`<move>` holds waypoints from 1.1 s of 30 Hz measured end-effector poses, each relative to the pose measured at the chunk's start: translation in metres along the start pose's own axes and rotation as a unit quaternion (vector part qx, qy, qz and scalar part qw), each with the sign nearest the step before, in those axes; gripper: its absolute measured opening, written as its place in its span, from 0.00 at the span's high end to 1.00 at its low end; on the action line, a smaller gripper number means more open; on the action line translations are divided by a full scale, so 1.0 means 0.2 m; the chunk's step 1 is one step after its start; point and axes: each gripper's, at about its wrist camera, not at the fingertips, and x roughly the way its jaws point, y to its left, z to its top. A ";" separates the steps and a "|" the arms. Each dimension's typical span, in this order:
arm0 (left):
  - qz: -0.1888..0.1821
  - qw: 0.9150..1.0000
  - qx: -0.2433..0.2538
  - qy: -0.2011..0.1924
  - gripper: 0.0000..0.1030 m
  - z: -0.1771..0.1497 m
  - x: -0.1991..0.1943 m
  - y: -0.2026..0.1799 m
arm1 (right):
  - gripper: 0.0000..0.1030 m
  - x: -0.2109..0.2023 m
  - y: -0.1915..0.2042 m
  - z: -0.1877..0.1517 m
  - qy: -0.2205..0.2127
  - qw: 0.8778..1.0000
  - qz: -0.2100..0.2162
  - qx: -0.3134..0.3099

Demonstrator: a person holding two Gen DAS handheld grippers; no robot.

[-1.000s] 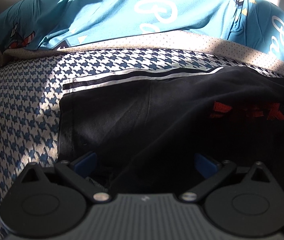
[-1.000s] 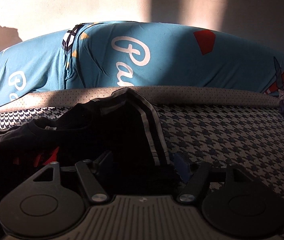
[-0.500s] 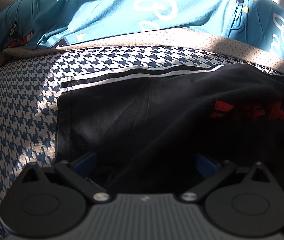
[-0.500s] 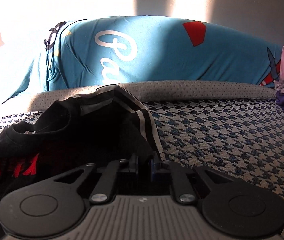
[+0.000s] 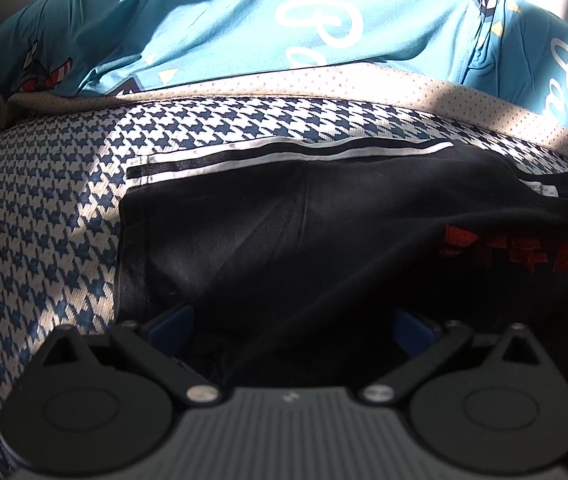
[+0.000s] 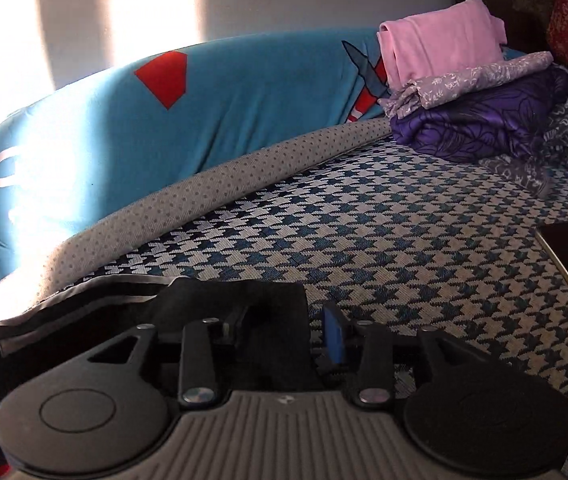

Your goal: Fold clothes

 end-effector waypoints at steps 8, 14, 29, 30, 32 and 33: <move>-0.006 0.999 -0.036 -0.026 0.00 0.07 -0.04 0.08 | 0.54 -0.10 -0.02 0.01 0.011 1.000 0.005 -0.007; -0.040 0.996 -0.055 -0.053 0.00 0.11 -0.10 0.14 | 0.48 -0.25 0.04 -0.02 0.022 0.999 0.041 -0.003; -0.021 0.999 0.001 -0.045 0.00 0.24 0.03 0.22 | 0.39 -0.46 0.20 -0.20 0.079 0.988 0.129 -0.003; -0.022 0.999 0.001 -0.041 0.00 0.24 0.04 0.24 | 0.39 -0.45 0.21 -0.20 0.080 0.988 0.131 -0.004; -0.027 0.999 -0.006 -0.035 0.00 0.25 0.07 0.27 | 0.39 -0.45 0.23 -0.20 0.081 0.988 0.133 -0.006; -0.029 0.999 -0.011 -0.033 0.00 0.25 0.08 0.29 | 0.39 -0.45 0.24 -0.20 0.080 0.988 0.133 -0.007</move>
